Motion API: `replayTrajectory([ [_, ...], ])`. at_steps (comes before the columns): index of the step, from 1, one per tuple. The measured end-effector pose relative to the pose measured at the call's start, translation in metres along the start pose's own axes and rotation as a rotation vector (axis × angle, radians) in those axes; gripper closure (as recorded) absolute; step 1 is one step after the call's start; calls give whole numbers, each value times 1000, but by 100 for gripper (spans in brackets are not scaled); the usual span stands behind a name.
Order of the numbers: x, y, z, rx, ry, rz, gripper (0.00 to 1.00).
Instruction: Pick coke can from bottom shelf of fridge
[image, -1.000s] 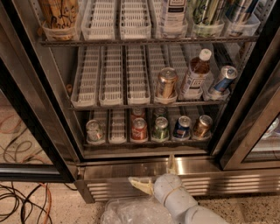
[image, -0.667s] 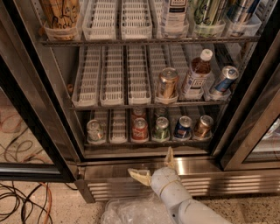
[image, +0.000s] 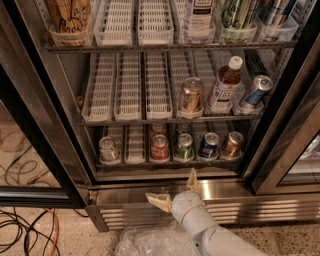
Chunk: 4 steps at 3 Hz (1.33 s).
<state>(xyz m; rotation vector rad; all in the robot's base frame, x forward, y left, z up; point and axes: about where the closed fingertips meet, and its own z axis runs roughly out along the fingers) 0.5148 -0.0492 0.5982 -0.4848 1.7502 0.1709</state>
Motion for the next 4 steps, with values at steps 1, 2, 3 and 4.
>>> replayTrajectory([
  [1, 4, 1, 14, 5, 7, -14, 0],
  [2, 4, 3, 31, 33, 4, 1, 0],
  [3, -2, 1, 54, 54, -24, 13, 0],
  [4, -3, 1, 54, 54, -25, 13, 0],
])
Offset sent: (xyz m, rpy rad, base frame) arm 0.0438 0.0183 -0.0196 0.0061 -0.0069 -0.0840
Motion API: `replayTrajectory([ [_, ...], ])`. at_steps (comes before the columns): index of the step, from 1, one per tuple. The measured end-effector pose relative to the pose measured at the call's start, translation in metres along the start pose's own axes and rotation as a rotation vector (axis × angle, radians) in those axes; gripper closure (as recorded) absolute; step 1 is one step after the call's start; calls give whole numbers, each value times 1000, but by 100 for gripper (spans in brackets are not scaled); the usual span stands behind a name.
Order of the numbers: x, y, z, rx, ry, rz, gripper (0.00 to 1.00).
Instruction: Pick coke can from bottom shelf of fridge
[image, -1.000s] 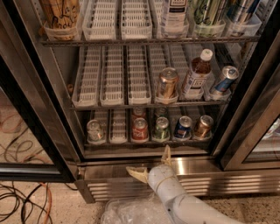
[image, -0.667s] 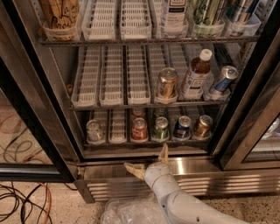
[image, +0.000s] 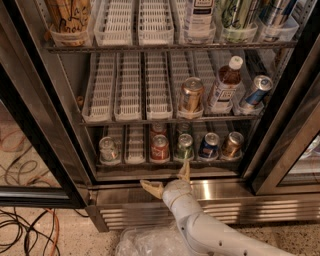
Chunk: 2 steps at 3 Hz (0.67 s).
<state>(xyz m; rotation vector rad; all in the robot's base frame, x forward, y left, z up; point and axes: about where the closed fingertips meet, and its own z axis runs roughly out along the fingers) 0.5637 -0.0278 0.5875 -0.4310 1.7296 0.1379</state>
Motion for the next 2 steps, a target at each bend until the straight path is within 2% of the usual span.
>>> replayTrajectory([
  [1, 0, 0, 0, 0, 0, 0, 6],
  [2, 0, 0, 0, 0, 0, 0, 27],
])
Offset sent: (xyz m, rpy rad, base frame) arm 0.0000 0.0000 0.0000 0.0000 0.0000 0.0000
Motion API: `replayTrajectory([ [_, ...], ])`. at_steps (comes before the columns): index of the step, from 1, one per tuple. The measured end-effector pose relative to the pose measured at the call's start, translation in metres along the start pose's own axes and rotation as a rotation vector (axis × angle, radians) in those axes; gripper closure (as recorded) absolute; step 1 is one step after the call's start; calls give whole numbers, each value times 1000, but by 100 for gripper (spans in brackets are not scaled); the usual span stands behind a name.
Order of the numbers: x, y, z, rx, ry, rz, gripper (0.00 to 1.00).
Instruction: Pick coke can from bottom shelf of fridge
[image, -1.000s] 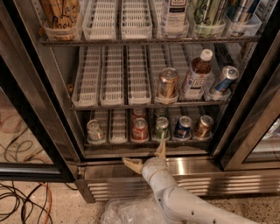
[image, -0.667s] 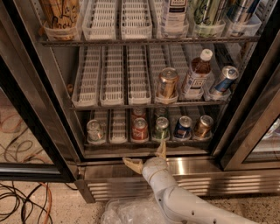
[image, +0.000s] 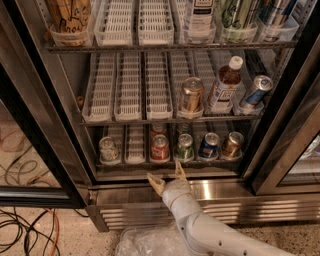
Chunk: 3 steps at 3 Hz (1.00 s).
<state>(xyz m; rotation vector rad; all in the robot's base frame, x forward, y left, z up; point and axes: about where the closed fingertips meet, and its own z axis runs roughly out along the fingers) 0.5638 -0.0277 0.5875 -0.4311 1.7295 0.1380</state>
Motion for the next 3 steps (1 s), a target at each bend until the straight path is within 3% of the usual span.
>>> replayTrajectory([
  [1, 0, 0, 0, 0, 0, 0, 32],
  [3, -4, -2, 7, 6, -7, -10, 26],
])
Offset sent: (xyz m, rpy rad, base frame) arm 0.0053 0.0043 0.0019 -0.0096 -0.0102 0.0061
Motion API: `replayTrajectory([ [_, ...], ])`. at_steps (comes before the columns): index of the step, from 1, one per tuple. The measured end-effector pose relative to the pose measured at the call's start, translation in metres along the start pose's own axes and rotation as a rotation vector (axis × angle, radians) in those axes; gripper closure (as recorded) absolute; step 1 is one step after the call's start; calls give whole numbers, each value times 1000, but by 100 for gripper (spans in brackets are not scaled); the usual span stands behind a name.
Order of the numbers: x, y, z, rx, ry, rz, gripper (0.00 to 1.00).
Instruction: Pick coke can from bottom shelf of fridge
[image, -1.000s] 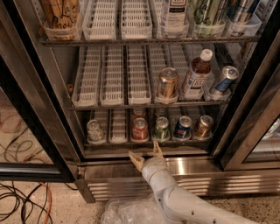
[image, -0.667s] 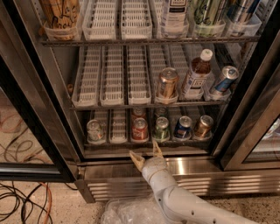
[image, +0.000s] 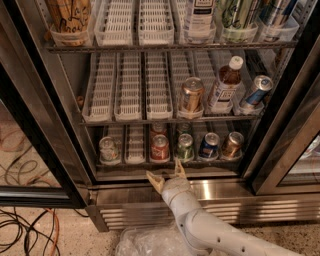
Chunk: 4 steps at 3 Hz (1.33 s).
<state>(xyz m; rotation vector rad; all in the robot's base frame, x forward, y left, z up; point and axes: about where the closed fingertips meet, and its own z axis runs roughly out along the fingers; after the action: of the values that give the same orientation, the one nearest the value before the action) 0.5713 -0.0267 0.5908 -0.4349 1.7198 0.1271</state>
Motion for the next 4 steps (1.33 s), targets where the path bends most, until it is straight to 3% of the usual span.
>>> replayTrajectory([
  [1, -4, -7, 9, 8, -3, -8, 25],
  [2, -14, -10, 64, -6, 0, -29, 27],
  [4, -20, -17, 76, 16, -14, -24, 27],
])
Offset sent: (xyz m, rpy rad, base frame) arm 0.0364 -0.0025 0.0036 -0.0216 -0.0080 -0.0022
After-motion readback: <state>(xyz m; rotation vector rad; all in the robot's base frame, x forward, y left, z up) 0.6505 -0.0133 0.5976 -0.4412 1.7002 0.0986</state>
